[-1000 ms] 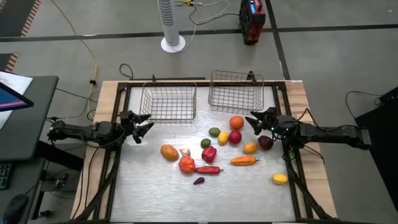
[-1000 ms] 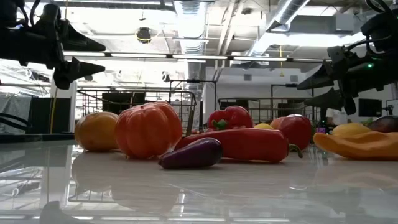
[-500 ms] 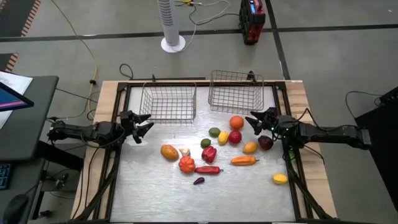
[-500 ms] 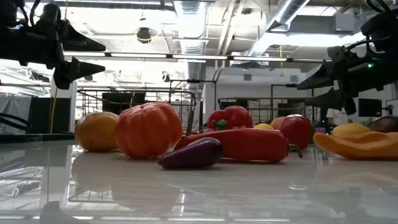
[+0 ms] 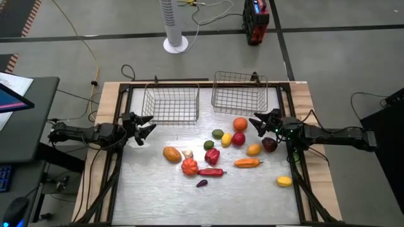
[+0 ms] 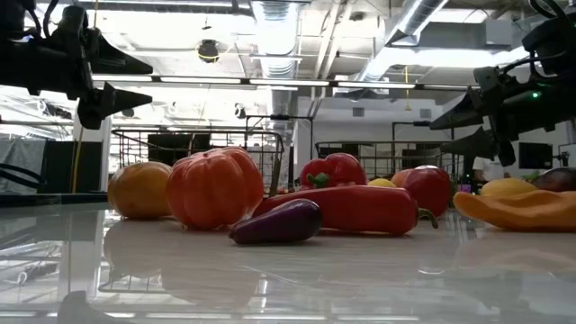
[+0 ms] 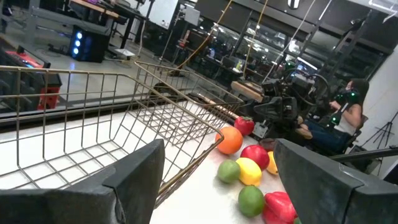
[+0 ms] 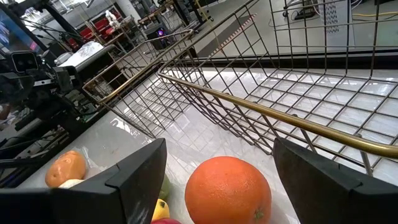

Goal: Sort produce into baskets

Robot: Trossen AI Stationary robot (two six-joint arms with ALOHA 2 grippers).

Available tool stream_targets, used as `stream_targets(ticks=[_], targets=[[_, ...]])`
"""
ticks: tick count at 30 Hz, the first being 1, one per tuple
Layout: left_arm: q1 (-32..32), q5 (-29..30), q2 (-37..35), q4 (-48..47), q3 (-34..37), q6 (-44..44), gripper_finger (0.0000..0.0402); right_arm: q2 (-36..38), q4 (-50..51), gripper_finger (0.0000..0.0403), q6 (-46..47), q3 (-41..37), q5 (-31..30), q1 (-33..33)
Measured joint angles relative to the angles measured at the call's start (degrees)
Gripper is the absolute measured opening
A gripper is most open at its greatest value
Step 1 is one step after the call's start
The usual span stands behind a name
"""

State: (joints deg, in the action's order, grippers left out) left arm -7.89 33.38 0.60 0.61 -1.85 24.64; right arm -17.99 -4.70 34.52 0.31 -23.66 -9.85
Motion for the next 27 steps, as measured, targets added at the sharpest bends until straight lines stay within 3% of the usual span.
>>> stream_targets(ticks=[12, 18, 27], targets=[[0.0, 0.01, -0.01, 0.02, 0.0, 0.08, 0.029, 0.01, -0.09, 0.0323, -0.02, 0.0, -0.08, 0.0], [0.01, 1.63, -0.02, 1.79, 0.02, 4.98, 0.029, 0.01, -1.25, 0.0323, -0.02, -0.01, -2.23, -1.16], [0.01, 2.28, -0.02, 1.26, 0.02, 1.18, 0.029, -0.01, -1.93, 0.0323, 3.51, 0.0, -2.29, -3.83]])
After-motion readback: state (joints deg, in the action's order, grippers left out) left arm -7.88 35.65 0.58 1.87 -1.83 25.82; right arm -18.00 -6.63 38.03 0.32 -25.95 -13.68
